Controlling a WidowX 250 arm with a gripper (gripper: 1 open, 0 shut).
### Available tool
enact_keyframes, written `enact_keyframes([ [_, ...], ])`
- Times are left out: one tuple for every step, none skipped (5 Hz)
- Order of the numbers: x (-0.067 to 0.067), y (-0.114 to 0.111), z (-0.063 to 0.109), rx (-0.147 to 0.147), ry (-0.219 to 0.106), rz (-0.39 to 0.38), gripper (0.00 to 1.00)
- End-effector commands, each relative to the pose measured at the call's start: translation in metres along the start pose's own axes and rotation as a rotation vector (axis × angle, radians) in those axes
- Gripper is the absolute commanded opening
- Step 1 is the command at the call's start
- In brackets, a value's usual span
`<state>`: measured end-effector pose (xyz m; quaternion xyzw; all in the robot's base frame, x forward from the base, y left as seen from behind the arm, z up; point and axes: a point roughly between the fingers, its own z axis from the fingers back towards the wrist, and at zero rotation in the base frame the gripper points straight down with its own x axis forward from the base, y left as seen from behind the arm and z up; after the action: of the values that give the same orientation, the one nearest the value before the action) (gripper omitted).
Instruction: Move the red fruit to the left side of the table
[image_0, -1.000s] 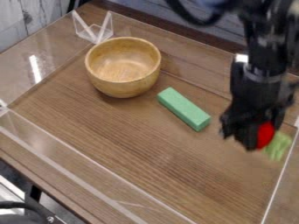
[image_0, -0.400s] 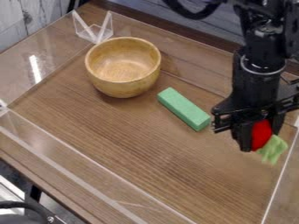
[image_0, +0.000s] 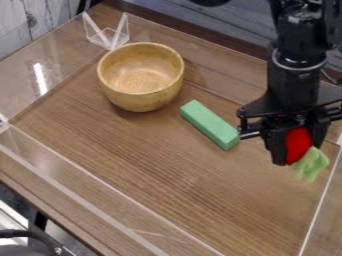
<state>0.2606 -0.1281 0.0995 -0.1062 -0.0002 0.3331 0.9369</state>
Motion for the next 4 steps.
enact_keyframes([
  [0.001, -0.01, 0.003, -0.026, 0.0, -0.076, 0.0],
  [0.003, 0.0, 0.002, -0.031, -0.008, -0.077, 0.0],
  [0.007, 0.01, 0.009, -0.048, -0.024, -0.078, 0.0],
  [0.008, 0.017, 0.022, -0.061, -0.035, -0.099, 0.0],
])
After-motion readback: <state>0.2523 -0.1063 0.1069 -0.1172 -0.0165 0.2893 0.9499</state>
